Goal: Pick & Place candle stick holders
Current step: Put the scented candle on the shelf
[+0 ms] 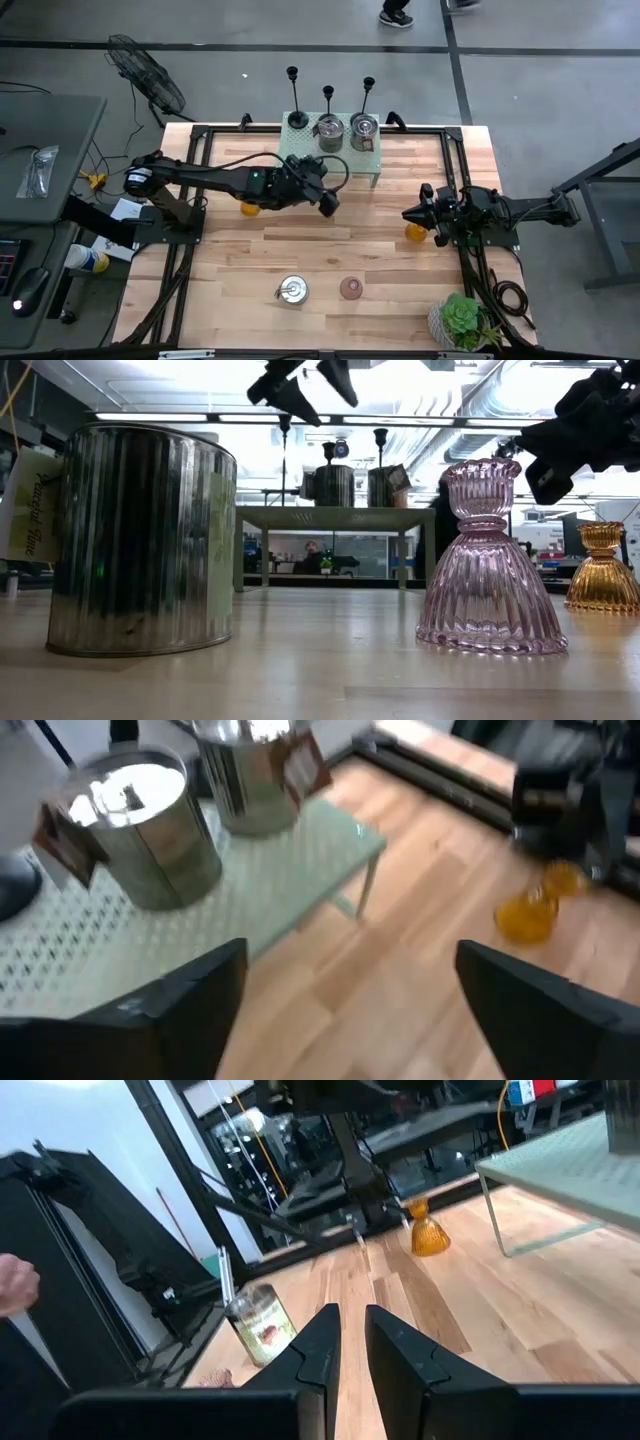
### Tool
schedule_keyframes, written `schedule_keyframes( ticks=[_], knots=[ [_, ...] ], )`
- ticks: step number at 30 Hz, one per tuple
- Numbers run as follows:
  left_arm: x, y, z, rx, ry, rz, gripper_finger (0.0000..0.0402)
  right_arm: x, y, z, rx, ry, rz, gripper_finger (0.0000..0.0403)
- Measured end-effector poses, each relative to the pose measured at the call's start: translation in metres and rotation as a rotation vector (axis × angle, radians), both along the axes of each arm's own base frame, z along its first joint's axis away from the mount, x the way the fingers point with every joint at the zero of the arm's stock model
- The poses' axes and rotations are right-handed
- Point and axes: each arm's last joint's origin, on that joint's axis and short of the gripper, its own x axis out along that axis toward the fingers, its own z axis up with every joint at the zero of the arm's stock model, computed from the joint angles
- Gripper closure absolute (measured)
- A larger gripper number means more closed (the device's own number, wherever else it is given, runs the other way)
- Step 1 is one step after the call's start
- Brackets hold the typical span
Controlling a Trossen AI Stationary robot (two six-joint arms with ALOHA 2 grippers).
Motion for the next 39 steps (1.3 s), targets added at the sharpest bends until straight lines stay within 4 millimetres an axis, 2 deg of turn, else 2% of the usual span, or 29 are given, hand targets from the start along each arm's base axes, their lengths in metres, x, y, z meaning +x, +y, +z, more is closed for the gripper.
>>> schedule_keyframes(
  ticks=[9,14,21,26,31,39],
  knots=[
    [-0.009,-0.019,0.006,0.012,0.061,-0.172,0.0244,0.000,0.000,-0.001,-0.001,0.009,-0.003,0.0359],
    [-0.009,-0.030,0.006,0.052,0.099,-0.289,0.0297,0.000,0.000,-0.001,-0.001,0.009,-0.003,0.0359],
    [-0.013,-0.044,0.003,0.130,0.193,-0.457,0.0309,0.000,0.000,-0.001,-0.001,0.009,-0.003,0.0359],
    [-0.028,-0.043,0.004,0.064,0.278,-0.536,0.0309,0.000,0.000,-0.001,-0.001,0.009,-0.003,0.0359],
    [-0.044,-0.041,0.002,-0.009,0.381,-0.550,0.0309,0.001,0.000,-0.001,-0.001,0.009,-0.003,0.0359],
    [-0.066,-0.038,0.017,-0.035,0.376,-0.581,0.0309,0.001,0.000,-0.001,-0.001,0.015,-0.004,0.0359]
  ],
)
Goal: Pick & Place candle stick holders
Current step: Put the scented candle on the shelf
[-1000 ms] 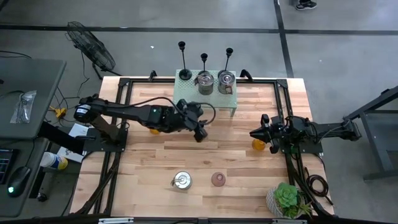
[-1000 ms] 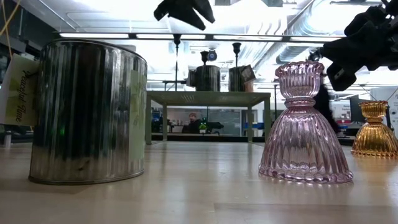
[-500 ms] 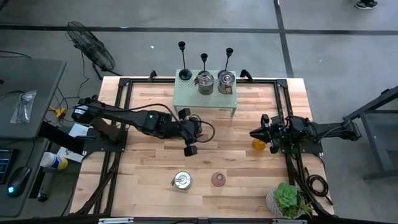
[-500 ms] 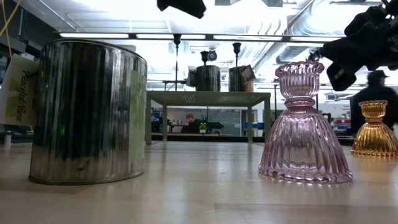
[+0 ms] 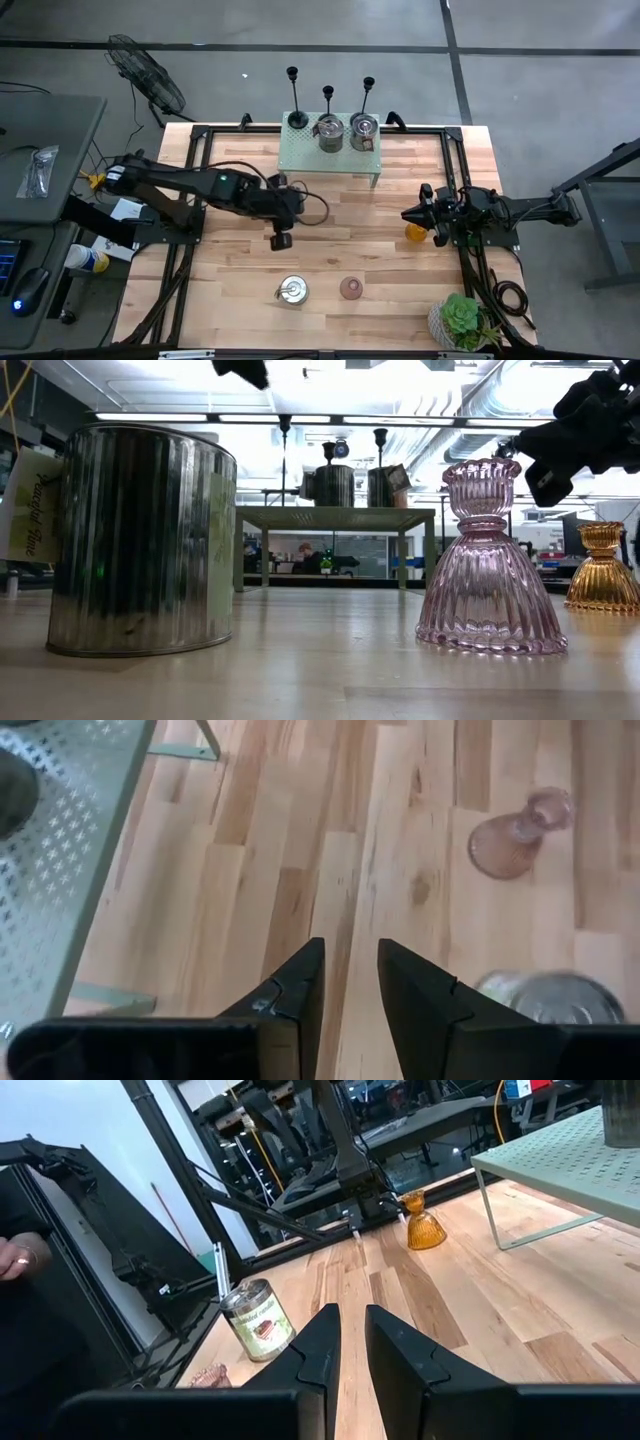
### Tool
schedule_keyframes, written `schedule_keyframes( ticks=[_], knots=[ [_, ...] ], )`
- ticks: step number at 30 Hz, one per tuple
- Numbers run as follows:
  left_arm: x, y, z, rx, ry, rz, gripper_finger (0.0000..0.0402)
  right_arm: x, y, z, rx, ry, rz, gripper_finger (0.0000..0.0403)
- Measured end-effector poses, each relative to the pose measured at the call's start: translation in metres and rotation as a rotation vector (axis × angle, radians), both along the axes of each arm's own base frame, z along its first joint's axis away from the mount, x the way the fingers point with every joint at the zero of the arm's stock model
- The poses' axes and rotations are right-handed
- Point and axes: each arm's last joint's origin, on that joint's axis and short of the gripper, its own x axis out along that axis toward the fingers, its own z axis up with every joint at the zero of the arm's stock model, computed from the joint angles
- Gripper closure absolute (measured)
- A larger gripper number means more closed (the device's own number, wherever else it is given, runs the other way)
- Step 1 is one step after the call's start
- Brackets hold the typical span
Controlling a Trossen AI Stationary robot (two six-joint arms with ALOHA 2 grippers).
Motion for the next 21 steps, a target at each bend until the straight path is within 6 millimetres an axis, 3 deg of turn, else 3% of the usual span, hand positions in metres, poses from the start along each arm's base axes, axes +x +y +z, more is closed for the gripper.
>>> schedule_keyframes(
  ticks=[8,21],
  knots=[
    [-0.030,0.003,0.009,-0.031,-0.124,-0.131,0.0309,0.001,0.000,-0.001,-0.001,0.011,0.003,0.0359],
    [-0.074,0.009,-0.018,-0.138,-0.220,-0.181,0.0309,0.002,0.000,-0.002,-0.002,0.030,0.001,0.0359]
  ],
)
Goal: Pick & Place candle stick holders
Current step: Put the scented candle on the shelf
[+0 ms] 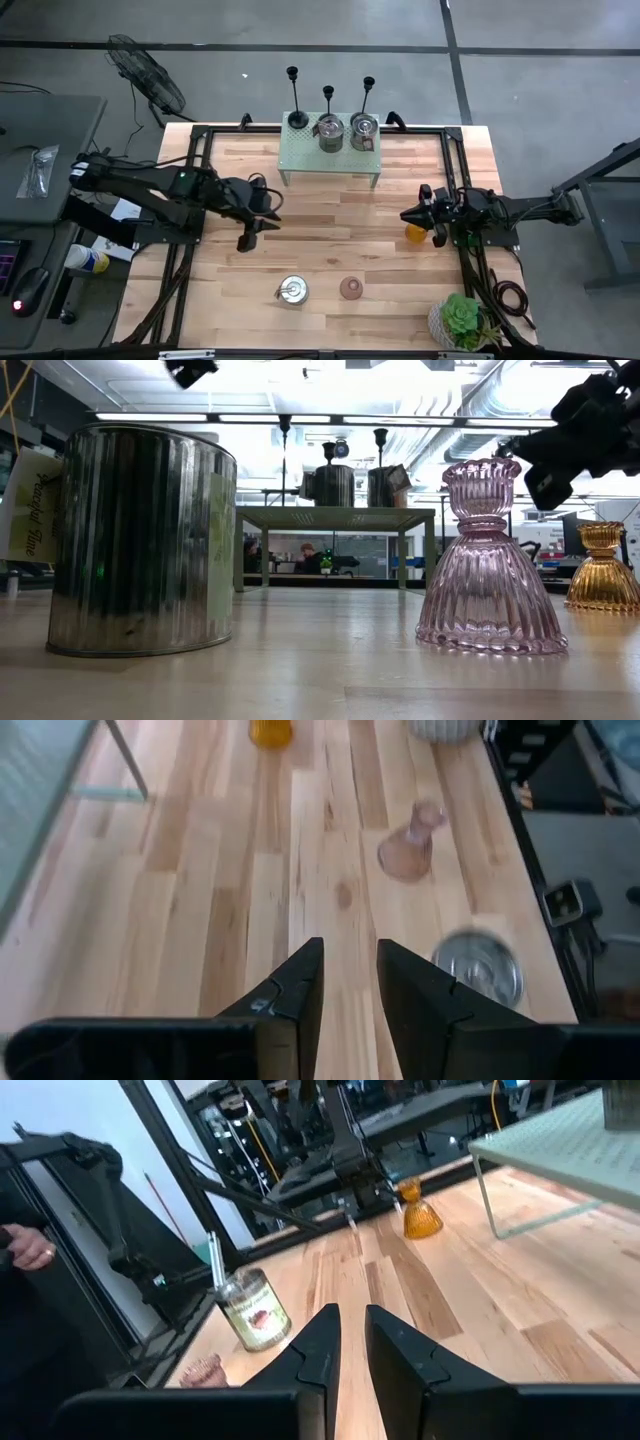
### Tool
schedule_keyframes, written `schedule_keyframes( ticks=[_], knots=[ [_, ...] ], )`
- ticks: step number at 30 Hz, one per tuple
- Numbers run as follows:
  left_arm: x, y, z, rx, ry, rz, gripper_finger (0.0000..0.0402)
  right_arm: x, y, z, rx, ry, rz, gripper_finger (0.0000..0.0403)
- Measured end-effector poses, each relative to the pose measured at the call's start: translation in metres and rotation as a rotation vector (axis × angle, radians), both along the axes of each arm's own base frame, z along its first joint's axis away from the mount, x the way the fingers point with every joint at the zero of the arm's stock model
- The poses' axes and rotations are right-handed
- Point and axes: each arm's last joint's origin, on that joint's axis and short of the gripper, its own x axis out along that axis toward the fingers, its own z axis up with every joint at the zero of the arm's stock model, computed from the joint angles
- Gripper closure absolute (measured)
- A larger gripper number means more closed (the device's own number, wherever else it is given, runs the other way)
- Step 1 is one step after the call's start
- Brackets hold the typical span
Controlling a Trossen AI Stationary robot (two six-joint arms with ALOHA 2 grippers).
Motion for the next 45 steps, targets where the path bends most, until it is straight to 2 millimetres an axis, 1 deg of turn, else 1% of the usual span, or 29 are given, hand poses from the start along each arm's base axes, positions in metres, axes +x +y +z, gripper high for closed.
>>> schedule_keyframes(
  ticks=[5,9,14,20,28,33,39,42,45],
  knots=[
    [-0.014,0.001,-0.022,-0.033,0.062,-0.050,0.0309,0.000,0.000,0.000,0.000,0.003,0.002,0.0359],
    [-0.016,0.000,-0.040,-0.079,0.124,-0.073,0.0309,0.000,0.000,0.000,0.000,0.004,0.002,0.0359],
    [-0.017,0.000,-0.052,-0.138,0.166,-0.014,0.0309,0.000,0.000,0.000,0.000,0.005,0.002,0.0359],
    [-0.017,0.001,-0.055,-0.166,0.180,0.072,0.0309,0.000,0.000,0.000,0.000,0.004,0.002,0.0359],
    [-0.018,0.000,-0.055,-0.203,0.188,0.113,0.0309,0.000,0.000,0.000,0.000,0.005,0.002,0.0359],
    [-0.017,-0.011,-0.060,-0.218,0.222,0.175,0.0309,0.000,0.000,0.000,0.000,0.005,0.002,0.0359],
    [-0.014,-0.029,-0.066,-0.158,0.239,0.067,0.0306,0.000,0.000,0.000,0.000,0.005,0.002,0.0359],
    [-0.012,-0.039,-0.071,-0.125,0.255,0.029,0.0288,0.000,0.000,0.000,0.000,0.005,0.002,0.0359],
    [-0.005,-0.049,-0.079,-0.145,0.277,0.040,0.0251,0.000,0.000,0.000,0.000,0.004,0.002,0.0359]
  ],
)
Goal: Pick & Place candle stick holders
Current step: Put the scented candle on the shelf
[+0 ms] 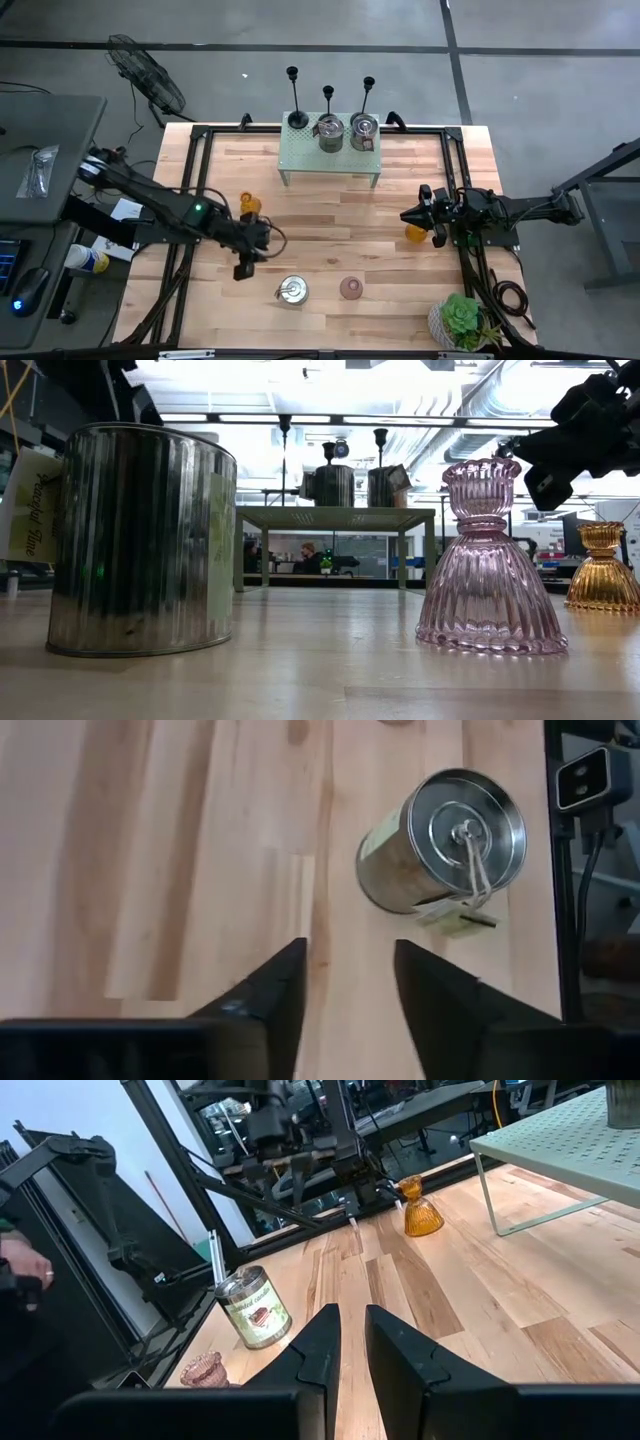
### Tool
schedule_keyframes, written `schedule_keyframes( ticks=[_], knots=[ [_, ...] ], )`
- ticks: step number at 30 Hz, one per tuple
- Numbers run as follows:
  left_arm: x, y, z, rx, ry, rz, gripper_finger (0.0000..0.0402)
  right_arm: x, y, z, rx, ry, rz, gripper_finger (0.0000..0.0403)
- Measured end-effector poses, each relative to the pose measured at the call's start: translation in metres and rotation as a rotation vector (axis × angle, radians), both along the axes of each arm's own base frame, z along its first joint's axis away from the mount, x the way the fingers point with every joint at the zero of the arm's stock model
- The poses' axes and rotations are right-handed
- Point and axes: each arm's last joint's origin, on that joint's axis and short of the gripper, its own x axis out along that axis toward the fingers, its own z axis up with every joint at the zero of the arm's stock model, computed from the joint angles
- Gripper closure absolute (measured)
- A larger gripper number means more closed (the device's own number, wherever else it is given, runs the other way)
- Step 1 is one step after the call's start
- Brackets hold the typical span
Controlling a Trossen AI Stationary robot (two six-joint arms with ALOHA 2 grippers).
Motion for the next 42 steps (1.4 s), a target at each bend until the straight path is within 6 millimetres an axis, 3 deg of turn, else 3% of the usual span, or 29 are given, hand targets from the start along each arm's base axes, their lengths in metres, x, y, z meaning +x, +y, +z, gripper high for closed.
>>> schedule_keyframes(
  ticks=[5,9,17,27,42],
  knots=[
    [0.023,-0.016,-0.004,-0.043,0.059,0.039,0.0183,0.000,0.000,0.000,0.000,0.001,0.000,0.0359],
    [0.045,-0.026,-0.006,-0.074,0.121,0.068,0.0158,0.000,0.000,0.000,0.000,0.001,0.000,0.0359],
    [0.076,-0.039,-0.009,-0.054,0.259,0.182,0.0155,0.000,0.000,0.000,0.000,0.001,0.000,0.0359],
    [0.101,-0.050,-0.021,-0.047,0.345,0.272,0.0155,0.000,0.000,0.000,0.000,0.001,0.000,0.0359],
    [0.103,-0.051,-0.031,-0.035,0.412,0.335,0.0156,0.000,0.000,0.000,0.000,0.001,0.001,0.0359]
  ],
)
